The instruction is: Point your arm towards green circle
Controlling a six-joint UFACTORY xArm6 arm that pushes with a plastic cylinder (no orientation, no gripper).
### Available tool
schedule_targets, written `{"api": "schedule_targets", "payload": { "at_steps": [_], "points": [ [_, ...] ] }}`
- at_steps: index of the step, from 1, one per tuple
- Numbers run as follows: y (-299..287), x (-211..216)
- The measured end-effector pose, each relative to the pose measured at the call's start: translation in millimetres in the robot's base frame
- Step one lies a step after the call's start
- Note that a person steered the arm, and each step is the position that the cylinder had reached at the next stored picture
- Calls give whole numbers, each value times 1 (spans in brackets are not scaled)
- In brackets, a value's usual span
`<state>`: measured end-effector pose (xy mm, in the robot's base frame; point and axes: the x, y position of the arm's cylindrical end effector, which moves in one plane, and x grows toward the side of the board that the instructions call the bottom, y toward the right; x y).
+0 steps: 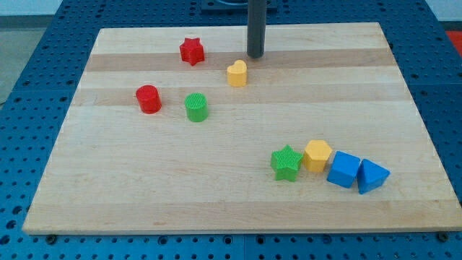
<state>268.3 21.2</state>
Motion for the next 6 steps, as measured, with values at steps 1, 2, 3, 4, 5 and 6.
{"api": "schedule_targets", "payload": {
  "at_steps": [1,2,3,4,5,6],
  "points": [
    [-27,92],
    [21,138],
    [19,133],
    [19,129],
    [19,129],
    [19,129]
  ]
}}
